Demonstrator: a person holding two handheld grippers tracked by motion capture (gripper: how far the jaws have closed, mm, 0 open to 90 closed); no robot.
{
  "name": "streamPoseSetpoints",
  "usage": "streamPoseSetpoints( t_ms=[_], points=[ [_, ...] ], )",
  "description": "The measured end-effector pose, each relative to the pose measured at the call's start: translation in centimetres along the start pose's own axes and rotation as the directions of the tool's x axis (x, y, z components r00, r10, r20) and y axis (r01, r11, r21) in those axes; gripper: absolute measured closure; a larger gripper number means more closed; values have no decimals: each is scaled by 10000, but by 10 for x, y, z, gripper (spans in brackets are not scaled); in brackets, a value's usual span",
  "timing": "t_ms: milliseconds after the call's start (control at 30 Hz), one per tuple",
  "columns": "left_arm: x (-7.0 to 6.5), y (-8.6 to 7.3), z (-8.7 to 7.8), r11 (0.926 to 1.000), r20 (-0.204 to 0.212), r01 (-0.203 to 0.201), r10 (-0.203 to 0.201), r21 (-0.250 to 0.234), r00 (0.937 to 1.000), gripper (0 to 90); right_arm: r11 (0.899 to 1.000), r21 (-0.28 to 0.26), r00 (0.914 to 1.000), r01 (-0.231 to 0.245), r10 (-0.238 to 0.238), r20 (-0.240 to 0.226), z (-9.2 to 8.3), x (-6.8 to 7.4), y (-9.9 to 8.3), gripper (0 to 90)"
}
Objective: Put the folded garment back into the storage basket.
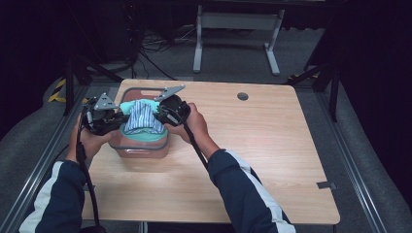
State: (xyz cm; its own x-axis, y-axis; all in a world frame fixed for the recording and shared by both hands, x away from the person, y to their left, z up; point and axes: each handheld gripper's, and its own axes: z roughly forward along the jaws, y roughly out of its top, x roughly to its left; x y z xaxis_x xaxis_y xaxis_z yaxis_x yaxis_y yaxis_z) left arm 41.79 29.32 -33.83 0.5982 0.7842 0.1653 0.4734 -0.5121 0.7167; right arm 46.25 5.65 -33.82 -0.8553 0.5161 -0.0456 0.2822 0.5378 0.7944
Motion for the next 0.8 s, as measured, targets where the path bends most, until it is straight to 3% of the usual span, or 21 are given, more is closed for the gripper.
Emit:
streamPoseSetpoints(
  t_ms=[267, 700, 800],
  points=[
    [6, -13, 7, 9994, -88, 326, -325, 94, 9994, 808, 9997, 223, 9998, -123, 126, -165, 23, 1, -3, 798],
    [8, -23, 25, 9983, -96, 485, -482, 335, 9988, 808, 9975, 669, 9996, -235, 246, -160, 44, -5, -12, 793],
    [9, -23, 27, 9983, -104, 367, -363, 453, 9993, 807, 9969, 737, 9994, -289, 302, -156, 46, -4, -13, 791]
  ],
)
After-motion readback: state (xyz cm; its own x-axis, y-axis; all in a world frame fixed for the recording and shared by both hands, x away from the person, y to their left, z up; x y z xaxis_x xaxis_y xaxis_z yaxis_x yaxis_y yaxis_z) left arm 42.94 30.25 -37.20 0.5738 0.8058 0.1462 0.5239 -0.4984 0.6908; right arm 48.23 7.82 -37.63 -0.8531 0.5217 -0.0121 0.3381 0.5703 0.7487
